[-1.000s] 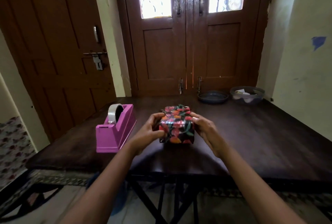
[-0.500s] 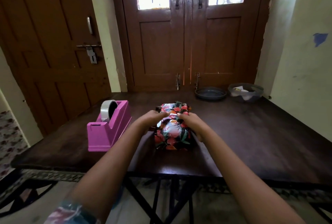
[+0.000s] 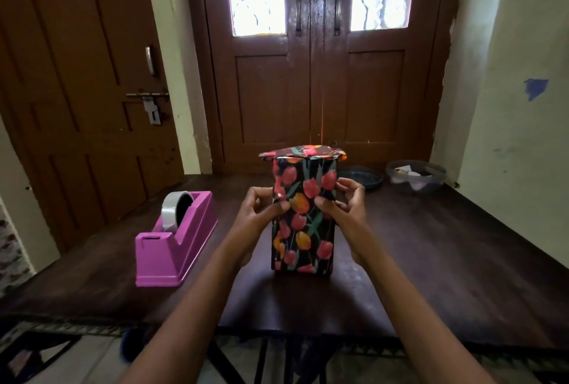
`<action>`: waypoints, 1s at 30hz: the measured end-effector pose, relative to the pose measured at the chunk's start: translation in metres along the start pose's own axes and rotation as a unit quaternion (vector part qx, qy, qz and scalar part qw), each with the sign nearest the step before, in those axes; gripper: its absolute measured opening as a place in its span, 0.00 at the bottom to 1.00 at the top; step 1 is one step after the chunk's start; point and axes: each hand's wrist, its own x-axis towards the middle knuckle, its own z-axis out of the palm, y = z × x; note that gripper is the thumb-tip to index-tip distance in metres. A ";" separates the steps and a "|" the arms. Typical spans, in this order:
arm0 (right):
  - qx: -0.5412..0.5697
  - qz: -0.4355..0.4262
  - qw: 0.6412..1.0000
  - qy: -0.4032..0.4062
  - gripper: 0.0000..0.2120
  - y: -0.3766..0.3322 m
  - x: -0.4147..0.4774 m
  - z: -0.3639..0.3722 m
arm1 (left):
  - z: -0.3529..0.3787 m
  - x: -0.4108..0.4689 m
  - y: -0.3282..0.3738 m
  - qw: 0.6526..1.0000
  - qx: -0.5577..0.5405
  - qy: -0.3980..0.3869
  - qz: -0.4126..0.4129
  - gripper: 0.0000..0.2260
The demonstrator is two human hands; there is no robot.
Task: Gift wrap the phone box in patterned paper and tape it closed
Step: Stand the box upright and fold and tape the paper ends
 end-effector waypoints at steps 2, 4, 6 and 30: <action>-0.017 -0.013 0.999 -0.041 0.34 0.000 -0.003 -0.003 | -0.003 -0.002 0.002 1.000 0.002 -0.017 0.003 0.25; -0.025 -0.017 0.997 -0.066 0.33 -0.003 -0.005 -0.006 | -0.004 -0.002 0.006 0.999 0.004 -0.053 -0.004 0.27; -0.028 -0.009 0.996 -0.082 0.35 -0.005 -0.005 -0.011 | -0.006 -0.002 0.012 0.995 0.025 -0.094 -0.001 0.27; -0.456 -0.224 0.861 -0.030 0.10 -0.128 0.031 0.017 | -0.014 -0.012 0.028 0.982 0.093 -0.163 -0.003 0.28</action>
